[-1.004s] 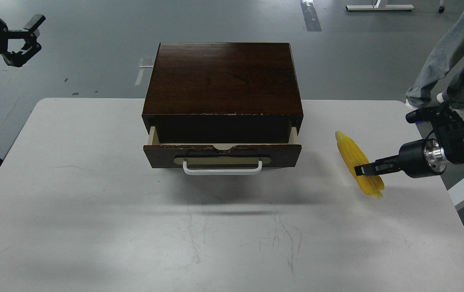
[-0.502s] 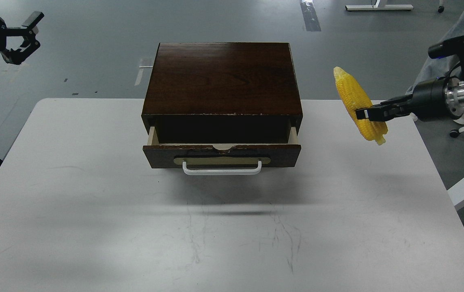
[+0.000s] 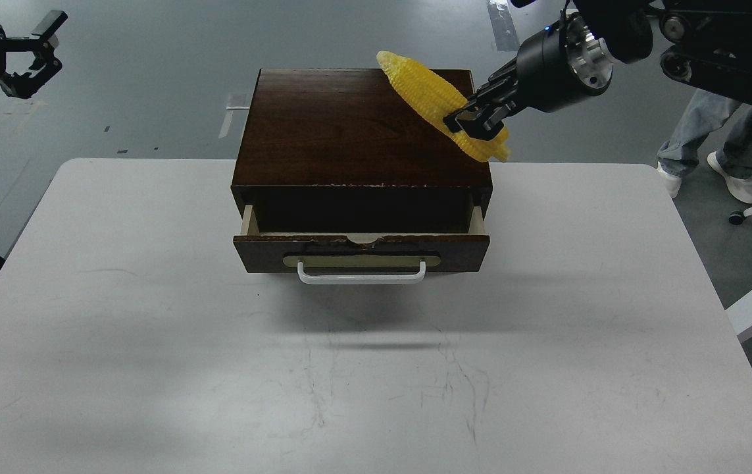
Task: Put corn in drawer with both arms
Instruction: 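Carry the corn over the box and lower it into the drawer, then open the right gripper to release the corn inside the drawer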
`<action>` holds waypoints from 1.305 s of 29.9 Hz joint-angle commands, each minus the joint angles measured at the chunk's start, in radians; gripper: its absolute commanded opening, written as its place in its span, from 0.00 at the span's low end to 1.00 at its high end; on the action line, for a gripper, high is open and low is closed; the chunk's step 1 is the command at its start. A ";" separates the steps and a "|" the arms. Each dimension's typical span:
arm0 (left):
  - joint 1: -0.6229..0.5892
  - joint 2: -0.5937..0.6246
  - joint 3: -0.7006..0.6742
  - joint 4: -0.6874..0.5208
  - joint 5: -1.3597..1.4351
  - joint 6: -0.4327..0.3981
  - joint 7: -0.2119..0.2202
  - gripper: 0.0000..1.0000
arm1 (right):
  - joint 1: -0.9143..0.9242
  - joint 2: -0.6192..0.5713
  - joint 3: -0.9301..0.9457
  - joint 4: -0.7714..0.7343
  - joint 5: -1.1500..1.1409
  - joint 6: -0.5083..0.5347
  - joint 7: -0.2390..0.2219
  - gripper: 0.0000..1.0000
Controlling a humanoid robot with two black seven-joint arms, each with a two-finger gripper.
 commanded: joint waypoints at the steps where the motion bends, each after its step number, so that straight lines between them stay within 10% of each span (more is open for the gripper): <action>1: 0.000 0.002 -0.006 -0.001 0.000 0.000 0.000 0.98 | 0.008 0.097 -0.003 -0.011 0.005 -0.001 0.000 0.02; 29: -0.007 0.015 -0.006 0.000 0.002 0.000 0.000 0.98 | 0.052 0.183 -0.225 0.147 -0.242 -0.372 0.000 0.02; 39: -0.011 0.015 -0.004 0.000 0.002 0.000 0.000 0.98 | 0.049 0.176 -0.232 0.147 -0.238 -0.372 0.000 0.21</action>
